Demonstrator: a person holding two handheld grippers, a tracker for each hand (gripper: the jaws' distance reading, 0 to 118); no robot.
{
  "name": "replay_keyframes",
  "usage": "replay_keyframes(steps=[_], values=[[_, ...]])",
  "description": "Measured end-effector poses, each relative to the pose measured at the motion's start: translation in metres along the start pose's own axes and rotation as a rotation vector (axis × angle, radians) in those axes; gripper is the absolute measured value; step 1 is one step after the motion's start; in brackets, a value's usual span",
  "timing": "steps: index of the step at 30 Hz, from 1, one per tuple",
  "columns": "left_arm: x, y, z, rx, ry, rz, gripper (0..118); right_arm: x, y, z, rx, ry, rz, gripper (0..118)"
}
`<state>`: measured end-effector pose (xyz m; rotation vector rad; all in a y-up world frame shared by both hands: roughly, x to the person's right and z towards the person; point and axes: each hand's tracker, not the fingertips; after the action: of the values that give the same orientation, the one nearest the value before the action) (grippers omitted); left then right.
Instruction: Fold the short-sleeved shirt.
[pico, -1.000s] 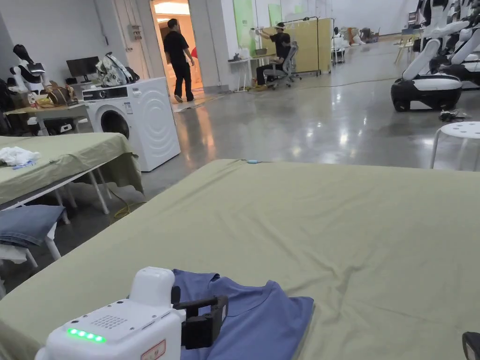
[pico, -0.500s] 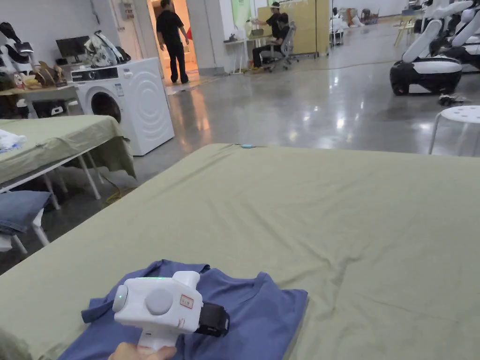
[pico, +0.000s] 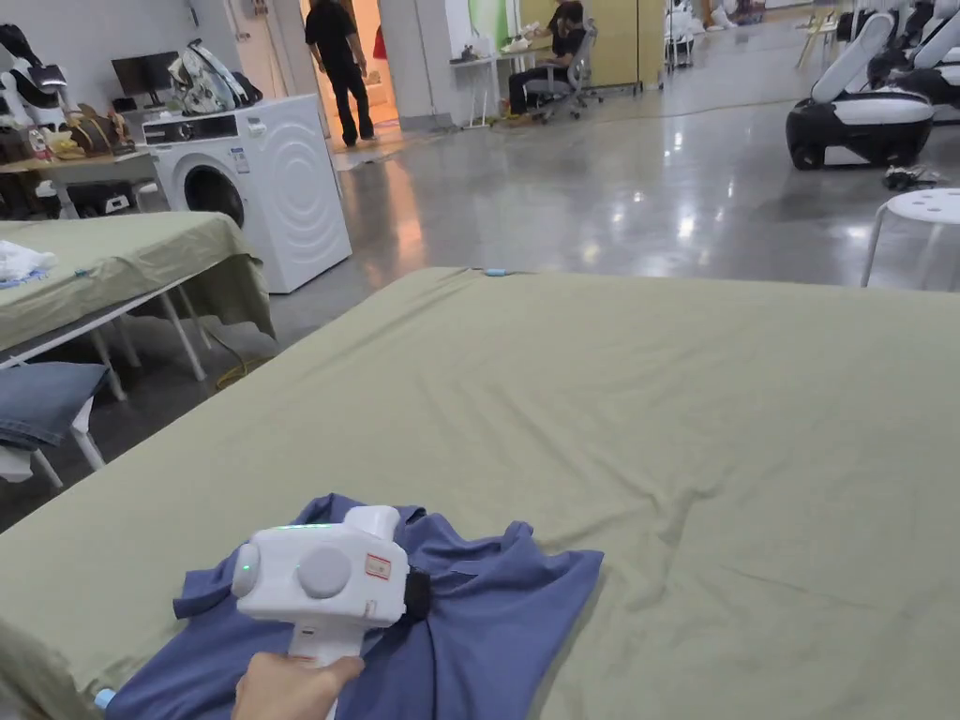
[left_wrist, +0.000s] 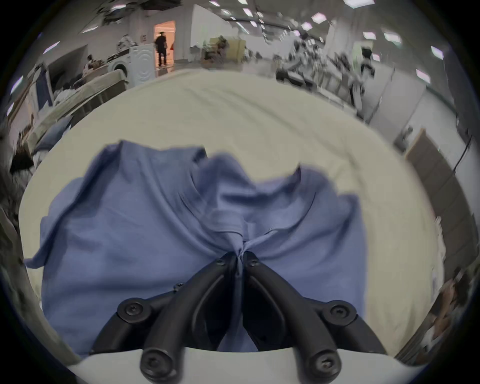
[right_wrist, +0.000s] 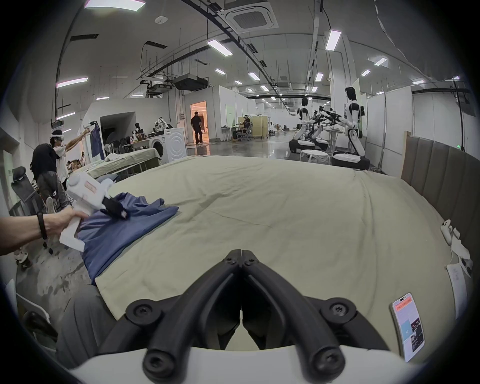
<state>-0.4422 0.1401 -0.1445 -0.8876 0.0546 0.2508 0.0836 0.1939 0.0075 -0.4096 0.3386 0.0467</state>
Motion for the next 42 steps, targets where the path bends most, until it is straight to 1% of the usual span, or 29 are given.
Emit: replay_keyframes(steps=[1, 2, 4, 5, 6, 7, 8, 9, 11, 14, 16, 19, 20, 23, 25, 27, 28, 29, 31, 32, 33, 34, 35, 37, 40, 41, 42], values=[[-0.003, 0.009, 0.013, 0.052, -0.012, 0.040, 4, 0.002, 0.000, 0.002, 0.003, -0.004, 0.004, 0], [-0.004, 0.023, 0.029, 0.107, -0.008, 0.049, 4, 0.004, 0.000, 0.003, 0.002, -0.005, 0.004, 0], [0.006, 0.055, 0.063, 0.168, 0.031, 0.007, 4, 0.007, 0.000, 0.006, 0.002, -0.010, -0.013, 0], [0.008, 0.071, 0.074, 0.169, 0.030, -0.019, 4, 0.009, 0.000, 0.006, 0.006, -0.011, -0.032, 0], [0.010, 0.086, 0.091, 0.232, 0.048, -0.026, 4, 0.012, -0.001, 0.008, 0.011, -0.011, -0.063, 0], [0.013, 0.104, 0.106, 0.269, 0.029, -0.004, 4, 0.015, -0.003, 0.009, 0.016, -0.008, -0.097, 0], [0.018, 0.118, 0.120, 0.339, 0.022, 0.014, 4, 0.017, -0.004, 0.010, 0.019, -0.007, -0.121, 0], [0.021, 0.138, 0.133, 0.368, -0.001, 0.040, 4, 0.020, -0.005, 0.012, 0.019, -0.008, -0.139, 0], [0.040, 0.169, 0.156, 0.434, 0.035, -0.021, 4, 0.023, -0.006, 0.017, 0.016, -0.020, -0.147, 0], [0.100, 0.195, 0.175, 0.445, 0.058, -0.184, 4, 0.029, -0.006, 0.029, 0.030, -0.058, -0.131, 0], [0.141, 0.205, 0.171, 0.460, 0.002, -0.228, 4, 0.034, -0.004, 0.038, 0.039, -0.075, -0.136, 0], [0.203, 0.200, 0.148, 0.444, -0.083, -0.291, 4, 0.045, -0.002, 0.050, 0.062, -0.118, -0.156, 0], [0.223, 0.194, 0.135, 0.435, -0.116, -0.329, 4, 0.049, -0.002, 0.055, 0.070, -0.132, -0.165, 0], [0.288, 0.144, 0.092, 0.370, -0.253, -0.371, 4, 0.058, -0.003, 0.071, 0.083, -0.170, -0.187, 0], [0.331, 0.094, 0.060, 0.295, -0.354, -0.425, 4, 0.064, -0.005, 0.082, 0.085, -0.205, -0.192, 0], [0.365, 0.040, 0.032, 0.220, -0.508, -0.429, 4, 0.071, -0.010, 0.090, 0.080, -0.232, -0.196, 0], [0.382, 0.013, 0.019, 0.161, -0.562, -0.448, 4, 0.074, -0.012, 0.095, 0.077, -0.247, -0.198, 0], [0.396, -0.016, 0.012, 0.141, -0.595, -0.450, 4, 0.077, -0.014, 0.100, 0.075, -0.260, -0.201, 0], [0.426, -0.073, -0.002, 0.011, -0.684, -0.484, 4, 0.082, -0.018, 0.109, 0.071, -0.288, -0.218, 0], [0.436, -0.099, -0.003, -0.018, -0.705, -0.510, 4, 0.084, -0.020, 0.113, 0.071, -0.299, -0.225, 0], [0.446, -0.125, -0.001, -0.031, -0.718, -0.589, 4, 0.086, -0.022, 0.118, 0.069, -0.311, -0.230, 0], [0.455, -0.150, 0.003, -0.044, -0.735, -0.628, 4, 0.087, -0.024, 0.121, 0.065, -0.324, -0.232, 0], [0.460, -0.168, 0.006, -0.078, -0.777, -0.660, 4, 0.087, -0.025, 0.123, 0.062, -0.334, -0.232, 0], [0.465, -0.203, 0.016, -0.117, -0.810, -0.670, 4, 0.089, -0.029, 0.125, 0.048, -0.352, -0.230, 0], [0.472, -0.232, 0.026, -0.104, -0.821, -0.748, 5, 0.089, -0.036, 0.121, 0.039, -0.352, -0.222, 0], [0.471, -0.232, 0.028, -0.091, -0.797, -0.771, 5, 0.089, -0.036, 0.118, 0.024, -0.351, -0.229, 0], [0.465, -0.229, 0.029, -0.054, -0.775, -0.762, 5, 0.088, -0.037, 0.116, 0.015, -0.347, -0.238, 0]])
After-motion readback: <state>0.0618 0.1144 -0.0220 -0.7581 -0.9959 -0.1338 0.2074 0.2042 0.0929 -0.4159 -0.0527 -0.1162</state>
